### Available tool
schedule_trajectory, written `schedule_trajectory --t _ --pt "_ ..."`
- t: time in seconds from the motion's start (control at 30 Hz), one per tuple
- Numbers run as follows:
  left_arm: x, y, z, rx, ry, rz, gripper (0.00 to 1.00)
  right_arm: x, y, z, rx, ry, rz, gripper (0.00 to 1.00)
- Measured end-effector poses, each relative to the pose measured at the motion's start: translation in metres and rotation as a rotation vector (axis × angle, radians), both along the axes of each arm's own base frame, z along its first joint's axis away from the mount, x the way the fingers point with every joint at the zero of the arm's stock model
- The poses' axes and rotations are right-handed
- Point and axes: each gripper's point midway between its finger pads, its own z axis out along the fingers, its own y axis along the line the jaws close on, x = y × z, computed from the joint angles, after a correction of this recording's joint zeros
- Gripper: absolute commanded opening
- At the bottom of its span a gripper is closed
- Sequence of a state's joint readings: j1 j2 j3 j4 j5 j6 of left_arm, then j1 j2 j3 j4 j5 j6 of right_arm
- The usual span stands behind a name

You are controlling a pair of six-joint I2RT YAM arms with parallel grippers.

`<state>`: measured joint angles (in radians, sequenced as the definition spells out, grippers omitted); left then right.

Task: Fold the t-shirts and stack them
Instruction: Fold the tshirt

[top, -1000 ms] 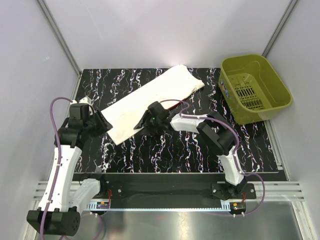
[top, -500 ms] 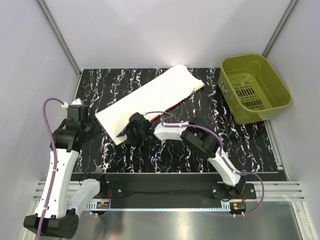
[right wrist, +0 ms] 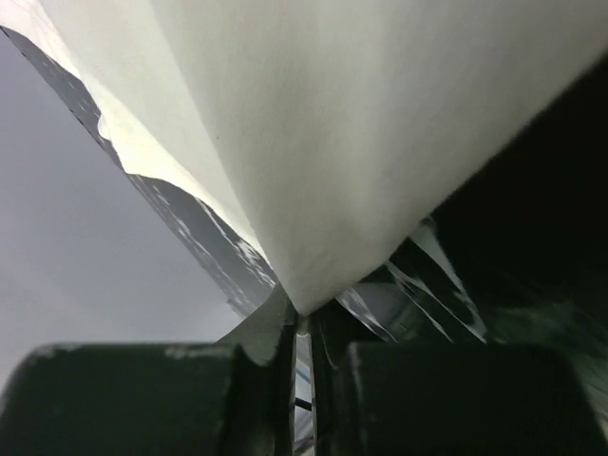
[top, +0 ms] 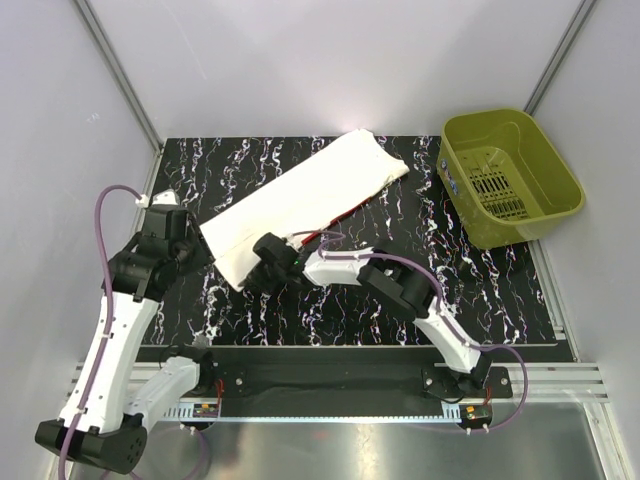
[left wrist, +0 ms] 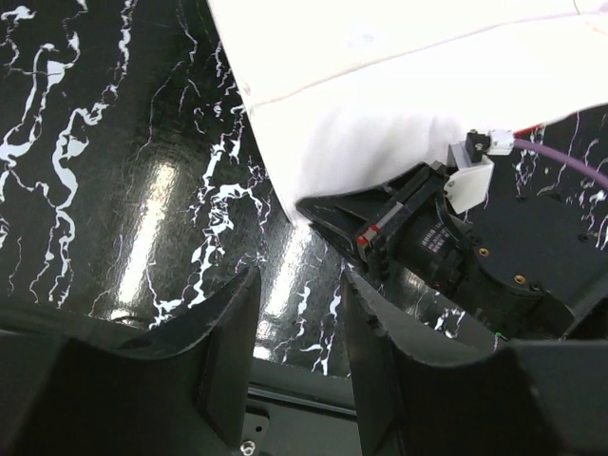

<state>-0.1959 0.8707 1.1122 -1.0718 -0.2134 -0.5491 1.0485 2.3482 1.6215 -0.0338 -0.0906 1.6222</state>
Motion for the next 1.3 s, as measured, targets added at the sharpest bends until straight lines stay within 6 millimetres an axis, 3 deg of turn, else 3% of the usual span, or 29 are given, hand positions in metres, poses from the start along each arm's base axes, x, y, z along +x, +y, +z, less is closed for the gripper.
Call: schedule_trajectory --t 0.1,0.17,0.33,0.43,0.47,0.57,0.7,0.77,0.83,0.97,1.17,1.3 --pt "0.0 -0.007 -0.001 0.02 0.008 -0.062 0.47 -0.012 -0.021 0.0 -0.045 -0.017 0.032 0.08" --pt "0.002 -0.015 -0.002 0.028 0.007 -0.122 0.48 -0.027 -0.047 -0.002 -0.096 -0.035 0.077 0.07" --pt "0.01 -0.035 -0.004 0.016 0.008 -0.244 0.55 -0.083 -0.139 -0.005 -0.192 -0.037 0.167 0.13" --pt "0.021 -0.05 -0.013 -0.016 0.028 -0.305 0.58 -0.115 -0.196 -0.003 -0.242 -0.041 0.207 0.37" --pt "0.023 -0.054 -0.018 -0.027 0.038 -0.321 0.58 -0.123 -0.212 -0.002 -0.262 -0.05 0.222 0.51" --pt "0.029 -0.069 -0.043 -0.07 0.106 -0.378 0.58 -0.136 -0.247 0.004 -0.336 -0.079 0.26 0.65" --pt "0.03 -0.081 -0.074 -0.108 0.197 -0.419 0.59 -0.127 -0.283 0.005 -0.477 -0.101 0.287 0.68" --pt "0.03 -0.084 -0.086 -0.118 0.229 -0.429 0.59 -0.104 -0.305 0.007 -0.549 -0.098 0.25 0.69" --pt "0.029 -0.085 -0.096 -0.118 0.252 -0.434 0.59 -0.069 -0.325 0.016 -0.596 -0.115 0.183 0.74" --pt "0.028 -0.084 -0.109 -0.111 0.285 -0.434 0.6 0.032 -0.362 0.046 -0.672 -0.201 0.043 0.76" --pt "0.03 -0.081 -0.132 -0.099 0.35 -0.428 0.59 0.188 -0.378 0.065 -0.76 -0.334 -0.038 0.84" --pt "0.037 -0.07 -0.155 -0.106 0.417 -0.4 0.59 0.266 -0.387 0.051 -0.791 -0.382 -0.068 0.8"
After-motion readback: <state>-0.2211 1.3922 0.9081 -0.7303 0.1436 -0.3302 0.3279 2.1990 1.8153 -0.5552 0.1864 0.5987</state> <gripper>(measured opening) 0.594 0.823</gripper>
